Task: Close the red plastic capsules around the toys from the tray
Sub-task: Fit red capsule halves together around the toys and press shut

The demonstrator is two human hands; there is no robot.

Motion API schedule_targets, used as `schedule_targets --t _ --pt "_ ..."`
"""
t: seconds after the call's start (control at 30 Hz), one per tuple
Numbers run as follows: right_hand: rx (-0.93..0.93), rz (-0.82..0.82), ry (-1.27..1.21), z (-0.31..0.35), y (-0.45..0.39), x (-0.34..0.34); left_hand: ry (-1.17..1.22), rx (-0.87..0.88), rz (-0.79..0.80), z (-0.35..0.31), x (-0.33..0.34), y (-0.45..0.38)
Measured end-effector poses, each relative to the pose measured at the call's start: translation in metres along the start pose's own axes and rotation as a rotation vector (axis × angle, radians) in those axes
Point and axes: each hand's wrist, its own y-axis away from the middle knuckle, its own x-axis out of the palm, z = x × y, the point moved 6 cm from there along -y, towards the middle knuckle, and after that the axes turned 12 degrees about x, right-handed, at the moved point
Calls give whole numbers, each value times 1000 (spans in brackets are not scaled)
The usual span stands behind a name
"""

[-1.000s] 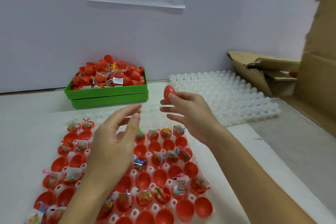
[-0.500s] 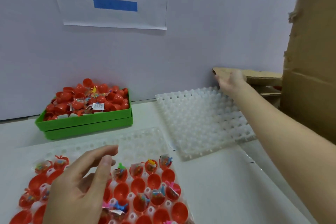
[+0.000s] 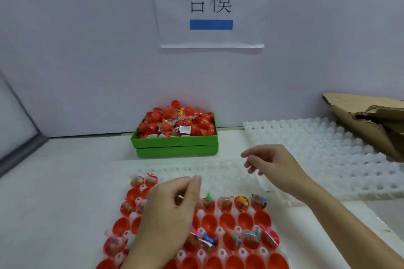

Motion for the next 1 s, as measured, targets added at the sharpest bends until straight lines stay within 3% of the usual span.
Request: schedule_targets --t 0.17,0.23,0.47,0.73,1.0 --pt "-121 171 255 32 18 51 -170 84 223 -11 -3 -14" --pt "-180 193 323 47 20 66 -185 107 237 -15 -15 -29" --pt "-352 253 457 89 18 134 -243 50 6 3 -96 -69" --pt "-430 223 719 116 15 201 -198 15 -67 31 -125 -68" --pt "-460 128 986 118 15 223 -213 56 -79 29 -131 -67"
